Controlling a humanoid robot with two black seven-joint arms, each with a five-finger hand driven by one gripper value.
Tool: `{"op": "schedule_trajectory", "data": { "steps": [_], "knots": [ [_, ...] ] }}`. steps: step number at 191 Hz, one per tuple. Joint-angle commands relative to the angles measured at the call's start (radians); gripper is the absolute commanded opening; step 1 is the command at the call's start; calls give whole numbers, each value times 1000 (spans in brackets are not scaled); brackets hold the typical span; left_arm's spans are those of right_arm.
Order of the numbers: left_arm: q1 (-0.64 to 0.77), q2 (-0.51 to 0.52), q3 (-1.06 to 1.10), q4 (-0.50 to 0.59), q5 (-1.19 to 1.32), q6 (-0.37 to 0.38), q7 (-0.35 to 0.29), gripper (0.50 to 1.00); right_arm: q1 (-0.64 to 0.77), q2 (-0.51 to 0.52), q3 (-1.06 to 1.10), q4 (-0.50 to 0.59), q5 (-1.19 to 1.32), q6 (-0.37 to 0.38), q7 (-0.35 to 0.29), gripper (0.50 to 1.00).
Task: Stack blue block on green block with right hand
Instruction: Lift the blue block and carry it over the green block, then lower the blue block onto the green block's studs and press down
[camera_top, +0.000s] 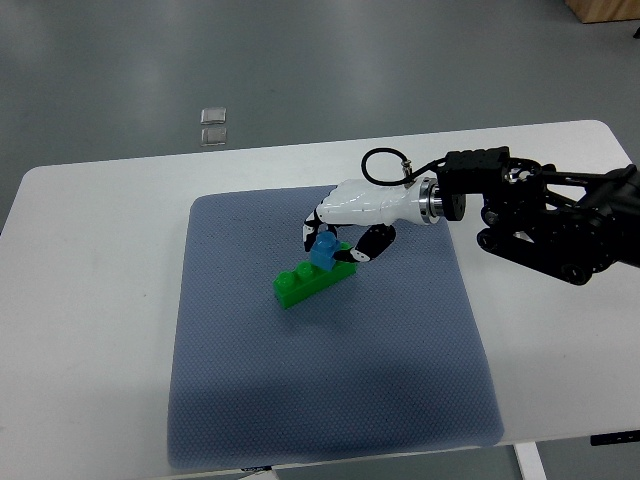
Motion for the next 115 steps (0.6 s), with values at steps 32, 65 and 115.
{"op": "schedule_trajectory", "data": {
  "steps": [32, 65, 115],
  "knots": [
    [0, 0, 0, 0, 0, 0, 0, 1000, -5, 0, -4, -14, -2, 0, 0, 500],
    [0, 0, 0, 0, 0, 0, 0, 1000, -10, 12, -8, -36, -4, 0, 0, 500],
    [0, 0, 0, 0, 0, 0, 0, 1000, -16, 28, -13, -59, -4, -6, -1, 500]
  ]
}}
